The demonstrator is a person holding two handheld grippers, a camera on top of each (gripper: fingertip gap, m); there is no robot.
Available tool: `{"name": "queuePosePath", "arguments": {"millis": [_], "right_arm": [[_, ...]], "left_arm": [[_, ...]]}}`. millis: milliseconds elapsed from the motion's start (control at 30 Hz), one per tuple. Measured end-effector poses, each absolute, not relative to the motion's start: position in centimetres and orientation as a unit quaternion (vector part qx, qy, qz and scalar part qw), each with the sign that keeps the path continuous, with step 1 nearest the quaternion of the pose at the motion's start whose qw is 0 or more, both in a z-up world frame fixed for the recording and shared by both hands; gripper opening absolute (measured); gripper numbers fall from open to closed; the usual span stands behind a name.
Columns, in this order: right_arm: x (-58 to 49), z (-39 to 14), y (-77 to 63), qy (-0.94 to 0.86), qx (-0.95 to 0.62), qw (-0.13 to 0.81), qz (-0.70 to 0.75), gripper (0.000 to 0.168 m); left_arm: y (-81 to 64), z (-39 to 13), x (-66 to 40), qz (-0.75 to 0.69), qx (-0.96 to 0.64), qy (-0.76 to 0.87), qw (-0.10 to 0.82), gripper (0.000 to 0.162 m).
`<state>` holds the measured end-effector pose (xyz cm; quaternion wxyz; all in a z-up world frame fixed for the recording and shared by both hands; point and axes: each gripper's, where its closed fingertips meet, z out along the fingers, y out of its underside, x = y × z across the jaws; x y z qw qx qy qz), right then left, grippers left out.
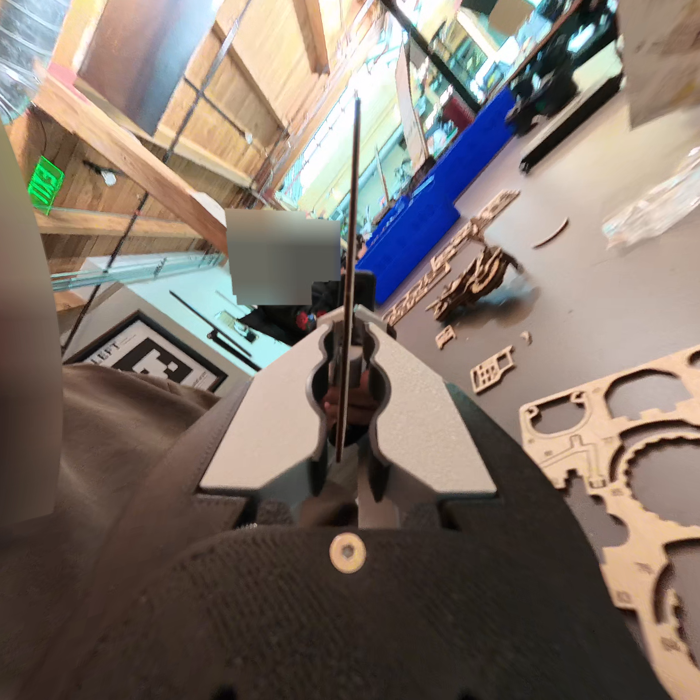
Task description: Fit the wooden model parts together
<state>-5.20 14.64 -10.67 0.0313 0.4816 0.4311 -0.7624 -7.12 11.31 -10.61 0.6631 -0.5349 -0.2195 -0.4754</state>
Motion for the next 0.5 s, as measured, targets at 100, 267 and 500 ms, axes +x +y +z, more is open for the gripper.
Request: {"name": "queuePosePath", "arguments": {"millis": [100,267,500], "right_arm": [[-5.2,-11.5,13.4,0.462,0.484,0.029,-0.742,0.013],[-4.8,-11.9,12.8,0.518,0.474,-0.01,-0.712,0.007],[-4.4,-11.4,12.7,0.521,0.465,-0.004,-0.716,0.003]], "left_arm": [[11.4,-10.6,-6.8,-0.472,-0.541,-0.214,0.662,0.0],[11.6,-10.6,-6.1,-0.446,-0.553,-0.217,0.669,0.0],[11.6,-10.2,-5.6,-0.399,-0.576,-0.195,0.687,0.0]]}}
